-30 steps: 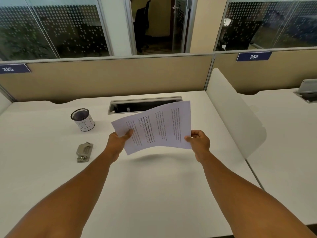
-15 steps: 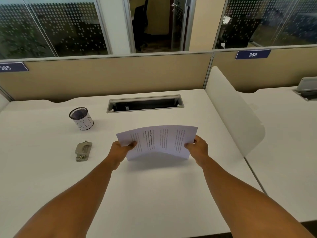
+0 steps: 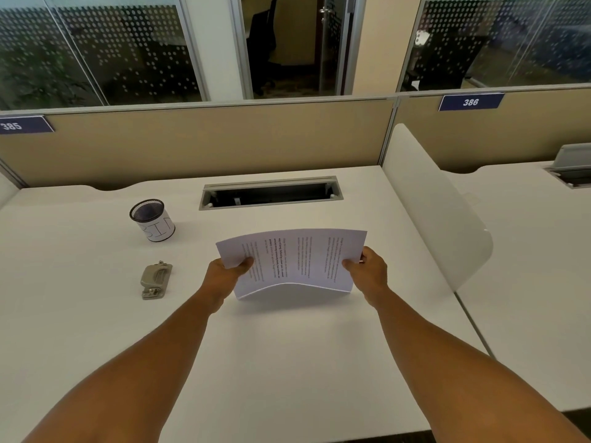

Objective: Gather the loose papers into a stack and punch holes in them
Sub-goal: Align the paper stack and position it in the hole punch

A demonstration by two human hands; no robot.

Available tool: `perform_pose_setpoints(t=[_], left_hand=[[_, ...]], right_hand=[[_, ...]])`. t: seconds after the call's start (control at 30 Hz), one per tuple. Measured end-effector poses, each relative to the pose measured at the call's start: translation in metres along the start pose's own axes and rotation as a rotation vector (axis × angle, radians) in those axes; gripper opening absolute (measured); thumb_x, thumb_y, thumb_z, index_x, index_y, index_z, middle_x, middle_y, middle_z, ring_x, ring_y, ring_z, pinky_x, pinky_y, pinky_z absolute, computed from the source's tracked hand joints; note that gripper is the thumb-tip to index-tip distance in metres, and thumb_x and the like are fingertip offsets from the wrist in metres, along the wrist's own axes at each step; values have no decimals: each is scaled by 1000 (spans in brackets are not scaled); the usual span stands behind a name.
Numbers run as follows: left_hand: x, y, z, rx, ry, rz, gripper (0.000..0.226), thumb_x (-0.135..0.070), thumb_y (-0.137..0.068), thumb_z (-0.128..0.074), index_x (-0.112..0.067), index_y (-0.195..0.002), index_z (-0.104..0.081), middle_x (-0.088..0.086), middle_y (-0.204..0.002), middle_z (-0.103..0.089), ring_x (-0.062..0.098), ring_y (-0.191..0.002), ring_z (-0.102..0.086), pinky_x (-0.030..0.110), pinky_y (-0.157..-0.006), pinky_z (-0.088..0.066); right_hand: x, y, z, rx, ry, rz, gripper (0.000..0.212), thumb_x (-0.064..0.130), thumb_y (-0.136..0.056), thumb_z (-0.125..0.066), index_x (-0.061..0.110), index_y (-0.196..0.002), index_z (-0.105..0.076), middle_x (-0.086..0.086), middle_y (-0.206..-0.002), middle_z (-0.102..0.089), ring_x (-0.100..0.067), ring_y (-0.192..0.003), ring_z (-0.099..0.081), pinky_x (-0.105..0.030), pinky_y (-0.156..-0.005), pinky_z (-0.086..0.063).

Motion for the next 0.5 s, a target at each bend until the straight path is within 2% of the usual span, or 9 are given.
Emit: perform_pose_setpoints(t=[0.17,0.27,0.33,0.43,0.5], left_hand=[[-3,-1,0,20,-4,-5,17,-24,-90,-70,-30,-105,-65,-2,-103,-71,23,-91,-68,28,-65,-57],[5,-3,0,64,-25,42,23,-21,-89,-71,-26,-110,-63,1,-106,-69,25,-94,-65,39,-77,-57],[11,-2,1,75,-48,74,22,-21,-89,-72,-26,-108,-63,1,-105,-68,24,-94,-63,41,-81,-55],[10,-2,3,49,-64,76,22,-23,-89,-71,-24,-109,-62,-1,-101,-68,20,-90,-63,38,-79,-54],[4,-1,4,35,-62,49,21,-25,-89,-71,-24,-109,-63,-3,-99,-69,18,-87,-66,31,-69,-56]], right_hand=[[3,-1,2,-4,10,10,20,14,-89,-65,14,-108,-59,-9,-115,-67,-29,-98,-65,-38,-86,-58],[1,-1,1,-4,21,23,14,14,-89,-65,14,-101,-58,-9,-115,-67,-29,-97,-65,-35,-83,-58],[2,0,0,-2,21,33,16,16,-90,-64,11,-105,-60,-10,-115,-67,-30,-98,-65,-37,-84,-58],[3,0,-2,0,12,43,17,19,-92,-62,11,-107,-60,-9,-115,-67,-30,-98,-66,-39,-85,-58],[4,-1,-1,-10,-12,39,14,20,-93,-61,13,-105,-59,-8,-112,-67,-28,-94,-66,-33,-79,-58]])
Point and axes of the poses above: each hand's wrist, its own y-axis away from the middle knuckle, its own z-axis out of the back of the hand, x = y × z, the point moved 7 cm from there along -y, towards the middle knuckle
